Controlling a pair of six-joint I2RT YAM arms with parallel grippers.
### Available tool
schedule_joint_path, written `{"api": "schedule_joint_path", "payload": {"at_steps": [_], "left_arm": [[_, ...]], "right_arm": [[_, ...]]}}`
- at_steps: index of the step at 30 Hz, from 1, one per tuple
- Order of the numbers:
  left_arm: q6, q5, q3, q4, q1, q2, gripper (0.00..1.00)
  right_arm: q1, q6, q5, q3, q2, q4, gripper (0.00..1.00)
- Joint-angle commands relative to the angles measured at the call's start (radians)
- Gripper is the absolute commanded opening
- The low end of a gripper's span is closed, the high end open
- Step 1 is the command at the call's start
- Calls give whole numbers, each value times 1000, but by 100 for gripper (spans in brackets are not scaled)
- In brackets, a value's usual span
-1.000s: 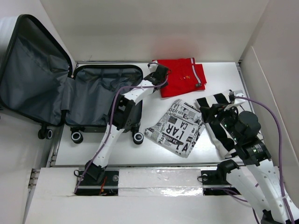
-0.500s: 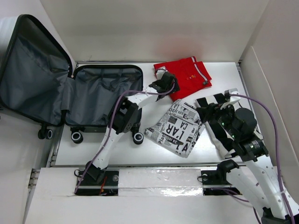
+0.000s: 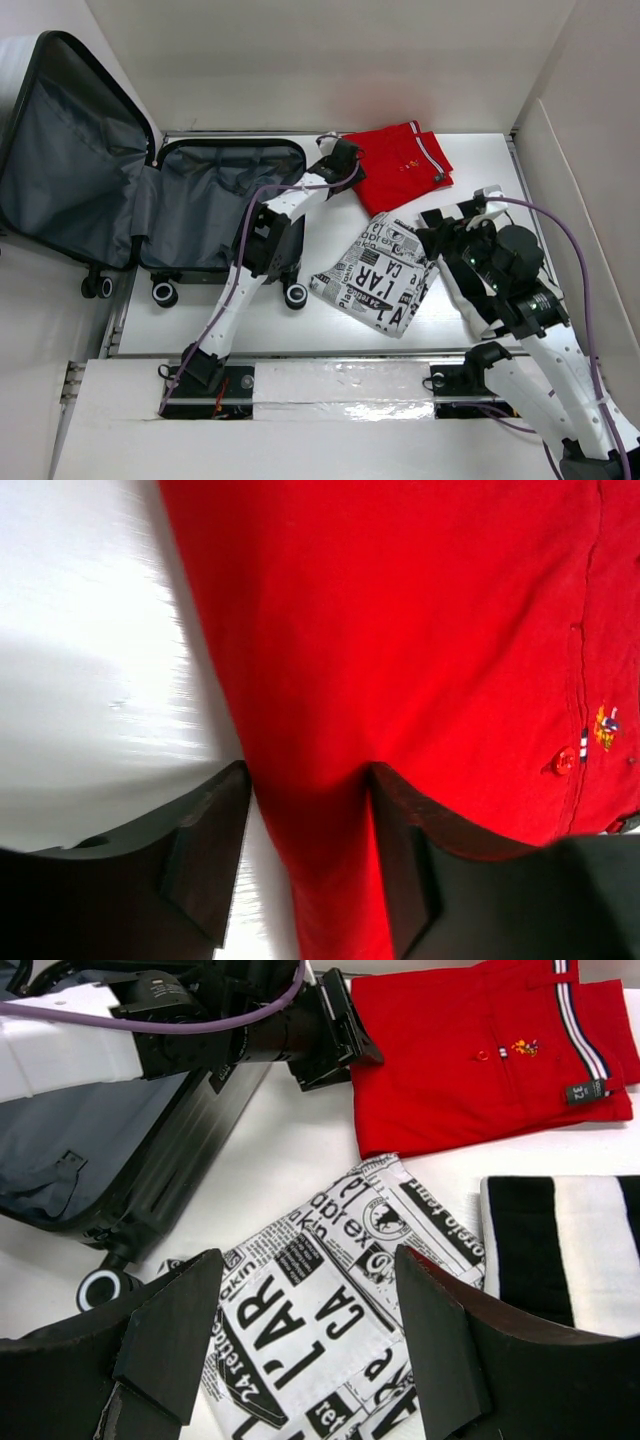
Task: Pack the luggage
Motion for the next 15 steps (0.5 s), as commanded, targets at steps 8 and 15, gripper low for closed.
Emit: {"api": "schedule_joint_path", "payload": {"at_steps": [8, 15], "left_arm": [[-19, 74, 82, 12, -22, 87, 59], [-48, 112, 83, 76, -31, 105, 15]], "right_arm": [[-8, -3, -70, 23, 29, 99, 75], [-8, 0, -92, 23, 40, 125, 75]]}}
